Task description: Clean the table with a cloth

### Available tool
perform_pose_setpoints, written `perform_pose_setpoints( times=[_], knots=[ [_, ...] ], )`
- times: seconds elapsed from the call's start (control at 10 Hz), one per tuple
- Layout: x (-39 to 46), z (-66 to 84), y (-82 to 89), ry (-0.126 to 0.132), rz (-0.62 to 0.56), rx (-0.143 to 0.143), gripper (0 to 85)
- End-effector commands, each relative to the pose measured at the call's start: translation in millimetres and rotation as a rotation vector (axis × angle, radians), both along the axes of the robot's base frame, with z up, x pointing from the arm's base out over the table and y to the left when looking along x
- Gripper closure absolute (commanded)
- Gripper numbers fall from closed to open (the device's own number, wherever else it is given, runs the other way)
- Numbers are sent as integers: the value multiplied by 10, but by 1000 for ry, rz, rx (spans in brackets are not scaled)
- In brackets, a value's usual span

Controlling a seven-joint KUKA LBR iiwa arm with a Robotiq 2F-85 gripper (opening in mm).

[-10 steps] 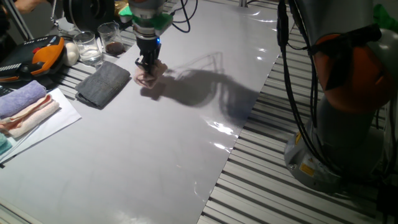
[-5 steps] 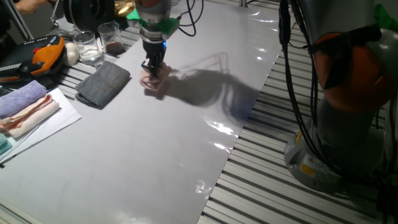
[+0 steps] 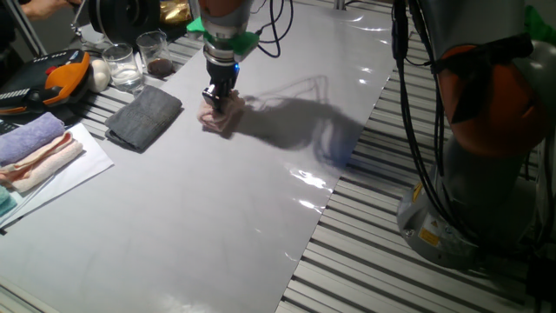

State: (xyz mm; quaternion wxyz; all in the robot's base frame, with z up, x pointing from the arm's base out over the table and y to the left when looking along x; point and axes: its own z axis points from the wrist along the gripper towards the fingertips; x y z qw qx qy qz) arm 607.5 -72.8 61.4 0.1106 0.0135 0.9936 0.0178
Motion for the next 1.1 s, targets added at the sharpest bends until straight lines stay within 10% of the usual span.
perform_pose_setpoints(
  times=[0.0,0.6,1.0],
  knots=[
    [1,0,-1,-5,-9,-6,170],
    [59,87,3,-14,-38,-18,170],
    [128,278,83,-1,-36,25,170]
  ],
)
